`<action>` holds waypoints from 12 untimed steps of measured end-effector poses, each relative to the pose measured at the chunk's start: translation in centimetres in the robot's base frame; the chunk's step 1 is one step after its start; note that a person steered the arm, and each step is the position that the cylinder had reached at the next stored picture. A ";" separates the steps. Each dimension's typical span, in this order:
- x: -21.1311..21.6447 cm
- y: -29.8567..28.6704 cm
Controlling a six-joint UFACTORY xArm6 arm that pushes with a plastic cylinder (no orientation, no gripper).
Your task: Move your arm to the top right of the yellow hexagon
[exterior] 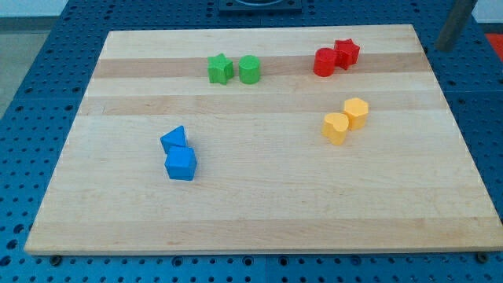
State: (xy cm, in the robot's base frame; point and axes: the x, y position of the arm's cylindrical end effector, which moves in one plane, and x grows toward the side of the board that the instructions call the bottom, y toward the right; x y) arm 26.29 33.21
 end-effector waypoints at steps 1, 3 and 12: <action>0.0 0.0; 0.1 0.0; 6.6 -0.4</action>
State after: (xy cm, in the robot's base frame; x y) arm 32.88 32.83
